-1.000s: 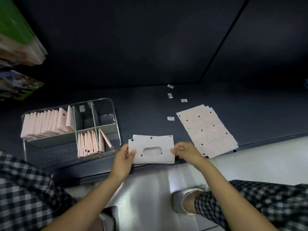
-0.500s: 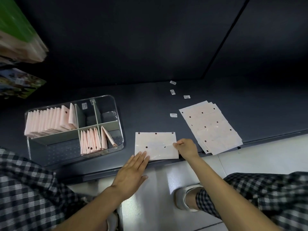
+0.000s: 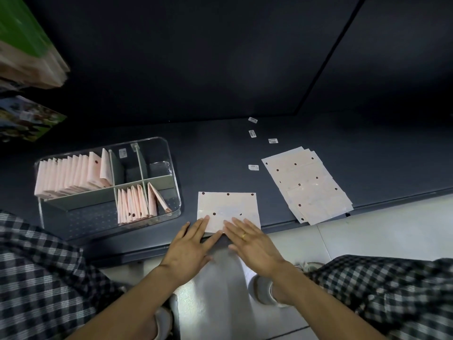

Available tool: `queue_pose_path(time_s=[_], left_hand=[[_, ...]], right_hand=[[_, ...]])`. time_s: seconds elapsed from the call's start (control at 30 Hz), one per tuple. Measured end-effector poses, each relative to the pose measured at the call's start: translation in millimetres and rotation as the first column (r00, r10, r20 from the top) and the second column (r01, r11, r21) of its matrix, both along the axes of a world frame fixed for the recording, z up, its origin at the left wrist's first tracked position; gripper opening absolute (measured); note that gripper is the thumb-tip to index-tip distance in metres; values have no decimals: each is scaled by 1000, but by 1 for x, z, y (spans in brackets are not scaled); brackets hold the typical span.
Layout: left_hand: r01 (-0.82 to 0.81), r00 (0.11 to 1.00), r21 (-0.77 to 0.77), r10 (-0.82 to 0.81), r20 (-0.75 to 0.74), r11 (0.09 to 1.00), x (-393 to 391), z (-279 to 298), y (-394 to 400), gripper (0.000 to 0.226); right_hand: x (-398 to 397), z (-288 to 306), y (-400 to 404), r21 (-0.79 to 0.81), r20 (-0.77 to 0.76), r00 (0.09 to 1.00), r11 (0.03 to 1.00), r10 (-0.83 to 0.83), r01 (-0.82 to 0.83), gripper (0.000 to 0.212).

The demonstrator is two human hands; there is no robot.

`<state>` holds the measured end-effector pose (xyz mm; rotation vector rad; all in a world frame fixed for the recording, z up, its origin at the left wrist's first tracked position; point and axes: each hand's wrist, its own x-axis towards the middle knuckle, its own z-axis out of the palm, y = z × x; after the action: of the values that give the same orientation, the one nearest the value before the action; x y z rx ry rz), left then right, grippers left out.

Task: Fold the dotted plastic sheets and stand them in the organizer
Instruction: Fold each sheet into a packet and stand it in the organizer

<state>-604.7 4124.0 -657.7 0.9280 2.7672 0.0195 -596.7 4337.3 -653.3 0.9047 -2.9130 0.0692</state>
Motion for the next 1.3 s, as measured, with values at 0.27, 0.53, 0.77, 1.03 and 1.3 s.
queue_pose_path(time_s=[0.27, 0.53, 0.77, 1.03, 1.3], left_hand=[[-75, 993, 116, 63, 102, 990, -10, 9, -2, 46], [-120, 993, 151, 120, 6, 981, -21, 17, 7, 30], [-147, 986, 271, 164, -38, 951, -29, 21, 9, 34], [-389, 919, 466, 368, 141, 794, -48, 7, 16, 8], [-719, 666, 534, 662, 345, 446, -56, 17, 43, 22]], right_hand=[[-6, 6, 49, -116, -107, 991, 991, -83, 71, 24], [-31, 9, 45, -11, -187, 981, 998, 55, -58, 19], [-40, 16, 47, -149, 185, 976, 979, -113, 142, 9], [-66, 23, 56, -287, 722, 668, 801, -179, 525, 28], [-98, 17, 49, -314, 773, 545, 551, -324, 773, 26]])
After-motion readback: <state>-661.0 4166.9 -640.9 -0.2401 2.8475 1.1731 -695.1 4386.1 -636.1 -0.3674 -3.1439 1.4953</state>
